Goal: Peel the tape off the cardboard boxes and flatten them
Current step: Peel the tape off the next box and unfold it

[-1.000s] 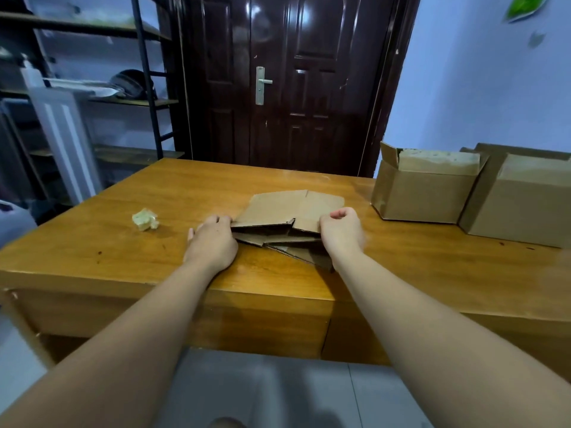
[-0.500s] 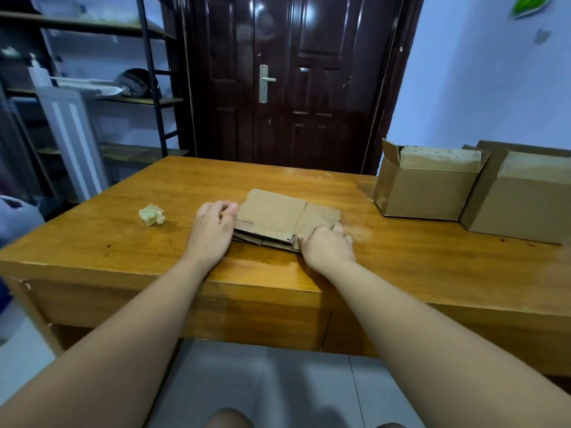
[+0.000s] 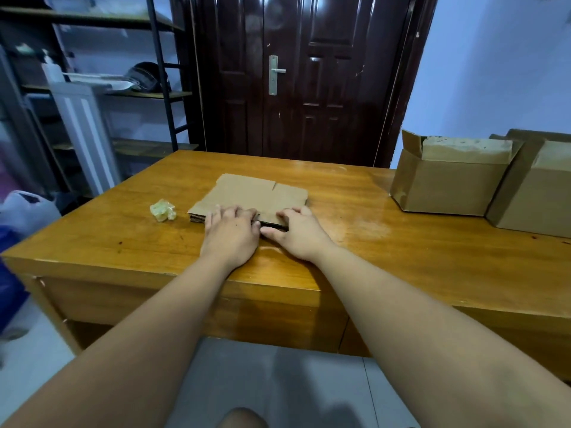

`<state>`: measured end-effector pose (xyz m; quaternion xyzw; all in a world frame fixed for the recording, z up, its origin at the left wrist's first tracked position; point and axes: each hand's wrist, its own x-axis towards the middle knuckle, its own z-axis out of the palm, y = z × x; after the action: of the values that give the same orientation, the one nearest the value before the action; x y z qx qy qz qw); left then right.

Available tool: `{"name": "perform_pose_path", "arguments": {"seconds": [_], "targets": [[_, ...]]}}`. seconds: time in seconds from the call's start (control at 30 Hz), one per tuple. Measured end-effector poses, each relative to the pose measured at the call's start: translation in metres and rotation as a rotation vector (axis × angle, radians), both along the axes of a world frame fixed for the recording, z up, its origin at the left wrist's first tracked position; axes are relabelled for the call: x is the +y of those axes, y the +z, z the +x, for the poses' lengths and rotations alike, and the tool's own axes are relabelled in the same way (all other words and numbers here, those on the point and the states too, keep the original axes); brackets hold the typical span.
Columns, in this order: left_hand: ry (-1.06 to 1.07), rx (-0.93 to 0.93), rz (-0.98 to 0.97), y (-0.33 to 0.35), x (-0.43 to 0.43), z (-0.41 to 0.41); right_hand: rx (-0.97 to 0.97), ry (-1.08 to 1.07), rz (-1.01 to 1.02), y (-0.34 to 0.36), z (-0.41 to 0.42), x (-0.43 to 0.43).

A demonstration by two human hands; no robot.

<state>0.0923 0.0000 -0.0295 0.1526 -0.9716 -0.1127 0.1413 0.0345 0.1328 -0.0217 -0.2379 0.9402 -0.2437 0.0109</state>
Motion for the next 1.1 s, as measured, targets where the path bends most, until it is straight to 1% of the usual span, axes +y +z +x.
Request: {"name": "perform_pose_path", "arguments": {"seconds": [0.1,0.2,0.27,0.33,0.4,0.47,0.63,0.77,0.9,1.0,1.1], "targets": [[0.011,-0.053,0.026,0.0,0.0,-0.004,0.059,0.059,0.028,-0.003,-0.011,-0.007],[0.039,-0.025,0.003,0.0,0.003,-0.004,0.09,0.058,-0.034,-0.006,-0.012,-0.011],[0.042,0.008,-0.033,0.0,0.005,-0.002,0.135,-0.01,-0.048,-0.007,-0.008,-0.011],[0.022,0.02,-0.06,0.0,0.006,0.0,0.195,-0.106,-0.005,-0.006,-0.002,-0.01],[-0.005,-0.005,-0.051,0.001,0.005,0.001,0.219,-0.196,0.011,-0.005,0.002,-0.008],[-0.032,-0.055,-0.011,0.002,0.004,0.001,0.202,-0.238,-0.026,-0.004,0.005,-0.007],[-0.082,-0.093,0.029,0.004,0.001,-0.002,0.089,-0.154,-0.155,-0.001,0.006,-0.003],[-0.117,-0.123,-0.01,0.004,-0.001,-0.003,0.073,-0.059,-0.119,0.001,0.009,-0.002],[-0.162,-0.157,-0.012,0.005,-0.001,-0.003,0.046,-0.058,-0.146,0.002,0.008,0.001],[-0.161,-0.154,-0.019,0.006,0.001,-0.001,0.059,-0.081,-0.141,0.001,0.006,0.001],[-0.142,-0.072,-0.054,0.005,0.005,0.001,0.148,-0.116,-0.083,-0.001,0.006,-0.003]]}}
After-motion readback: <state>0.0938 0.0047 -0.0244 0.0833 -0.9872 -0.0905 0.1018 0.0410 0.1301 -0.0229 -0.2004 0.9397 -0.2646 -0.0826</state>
